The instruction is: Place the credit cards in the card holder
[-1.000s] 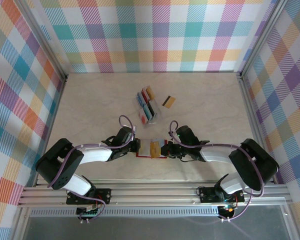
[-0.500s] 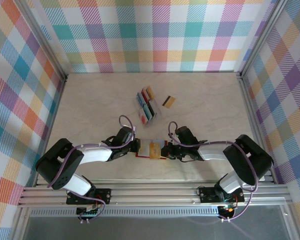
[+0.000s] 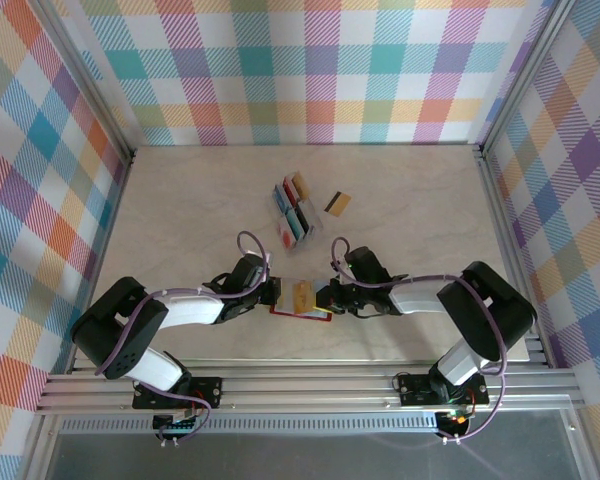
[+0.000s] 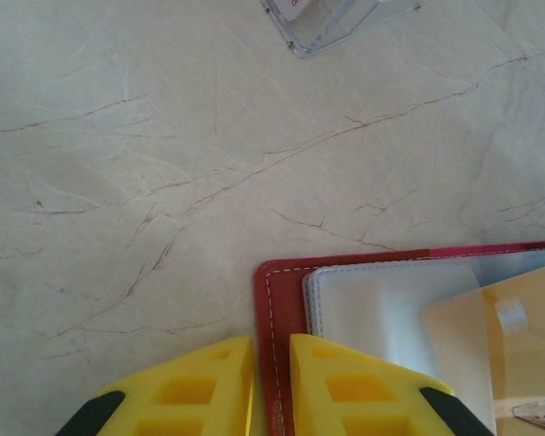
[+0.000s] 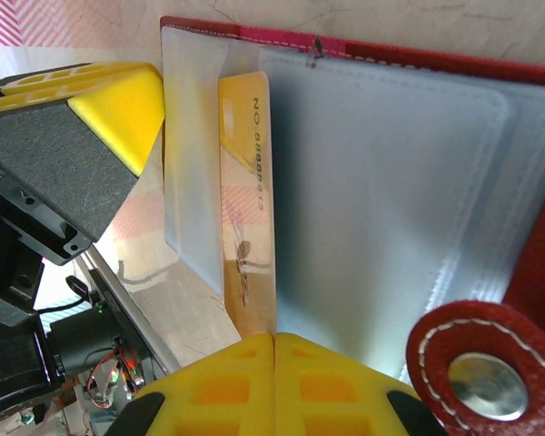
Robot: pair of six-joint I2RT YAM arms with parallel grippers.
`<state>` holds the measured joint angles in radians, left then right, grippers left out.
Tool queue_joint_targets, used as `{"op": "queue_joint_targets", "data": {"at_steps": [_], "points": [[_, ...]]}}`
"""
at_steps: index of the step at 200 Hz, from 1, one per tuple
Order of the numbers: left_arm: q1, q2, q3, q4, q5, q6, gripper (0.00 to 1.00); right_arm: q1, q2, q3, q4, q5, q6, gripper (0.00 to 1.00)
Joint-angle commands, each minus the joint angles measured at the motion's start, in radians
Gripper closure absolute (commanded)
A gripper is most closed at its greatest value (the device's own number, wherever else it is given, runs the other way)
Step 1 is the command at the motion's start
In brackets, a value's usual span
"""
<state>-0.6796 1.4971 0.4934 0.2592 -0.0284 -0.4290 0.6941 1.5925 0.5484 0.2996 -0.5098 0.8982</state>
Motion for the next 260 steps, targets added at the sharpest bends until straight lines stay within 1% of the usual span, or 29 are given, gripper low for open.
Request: {"op": "queue_joint_targets", "data": {"at_steps": [1, 29, 75, 118, 194, 215, 230, 245, 249, 260], "points": [[-0.011, 0.029, -0.027, -0.014, -0.004, 0.006, 0.81, -0.001, 0.02, 0.026, 0.035, -0.003, 0.013, 1.0], [-0.011, 0.023, -0.034, -0.012, -0.004, 0.002, 0.81, -0.001, 0.028, 0.028, 0.037, 0.033, 0.015, 1.0], [-0.012, 0.001, -0.06, -0.003, -0.004, -0.011, 0.83, 0.005, 0.049, 0.019, 0.083, 0.059, 0.037, 1.0], [-0.036, -0.012, -0.07, -0.002, -0.016, -0.022, 0.83, 0.038, 0.073, 0.044, 0.103, 0.058, 0.037, 1.0], [-0.069, -0.003, -0.065, 0.008, -0.037, -0.056, 0.84, 0.101, 0.131, 0.133, 0.082, 0.057, 0.003, 1.0], [-0.068, -0.003, -0.069, 0.008, -0.042, -0.06, 0.84, 0.117, 0.137, 0.165, 0.027, 0.066, -0.046, 1.0], [-0.069, -0.009, -0.07, 0.0, -0.052, -0.063, 0.84, 0.12, 0.109, 0.169, -0.047, 0.123, -0.086, 1.0], [-0.07, -0.018, -0.073, -0.009, -0.068, -0.066, 0.84, 0.12, 0.061, 0.155, -0.114, 0.186, -0.114, 0.9], [-0.07, -0.021, -0.074, -0.011, -0.069, -0.065, 0.84, 0.12, 0.048, 0.15, -0.131, 0.201, -0.12, 0.84], [-0.069, -0.026, -0.074, -0.015, -0.074, -0.068, 0.84, 0.12, 0.008, 0.143, -0.177, 0.238, -0.138, 0.71]]}}
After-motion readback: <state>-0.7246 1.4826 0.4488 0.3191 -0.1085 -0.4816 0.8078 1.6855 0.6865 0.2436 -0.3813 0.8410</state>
